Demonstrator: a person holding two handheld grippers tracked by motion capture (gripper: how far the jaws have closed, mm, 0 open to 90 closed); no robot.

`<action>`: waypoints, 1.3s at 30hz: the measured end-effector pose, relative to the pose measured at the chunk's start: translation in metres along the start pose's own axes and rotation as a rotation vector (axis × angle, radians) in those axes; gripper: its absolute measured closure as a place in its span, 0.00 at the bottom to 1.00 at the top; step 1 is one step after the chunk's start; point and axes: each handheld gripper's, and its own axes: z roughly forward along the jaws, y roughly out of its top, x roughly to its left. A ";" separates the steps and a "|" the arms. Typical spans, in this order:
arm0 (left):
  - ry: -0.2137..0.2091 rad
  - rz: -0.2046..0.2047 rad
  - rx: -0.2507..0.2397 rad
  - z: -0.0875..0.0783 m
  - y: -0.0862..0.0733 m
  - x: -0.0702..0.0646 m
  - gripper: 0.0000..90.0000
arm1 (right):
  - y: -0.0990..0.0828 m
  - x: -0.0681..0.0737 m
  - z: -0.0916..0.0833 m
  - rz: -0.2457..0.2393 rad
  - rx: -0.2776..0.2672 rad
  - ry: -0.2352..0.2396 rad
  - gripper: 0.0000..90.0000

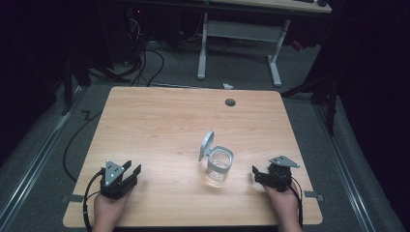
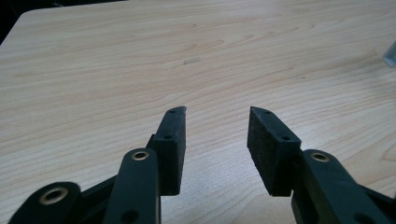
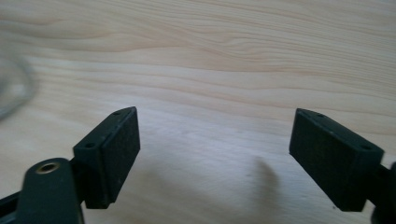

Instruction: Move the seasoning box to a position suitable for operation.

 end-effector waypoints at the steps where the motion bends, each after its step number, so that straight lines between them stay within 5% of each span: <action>1: 0.000 0.000 0.000 0.000 0.000 0.000 0.64 | 0.000 0.000 0.000 0.002 0.002 0.009 0.19; 9: 0.000 0.012 0.033 -0.002 -0.002 -0.001 0.67 | -0.001 0.007 -0.004 -0.007 -0.035 0.045 0.28; 16: 0.005 0.010 0.034 -0.002 -0.002 0.000 0.65 | 0.001 0.019 -0.008 -0.050 -0.098 0.058 0.62; 18: 0.002 0.010 0.031 -0.002 -0.002 -0.001 0.65 | 0.006 0.024 -0.006 -0.068 -0.115 0.093 0.84; 21: 0.004 0.011 0.032 -0.002 -0.002 -0.002 0.66 | 0.015 0.026 -0.003 -0.053 -0.142 0.144 0.98; 31: 0.000 0.037 0.017 -0.005 -0.004 -0.002 0.81 | 0.037 0.046 0.013 -0.108 -0.133 0.190 1.00; 39: 0.005 0.026 0.016 -0.004 -0.005 -0.002 0.79 | 0.042 0.060 0.020 -0.143 -0.132 0.227 1.00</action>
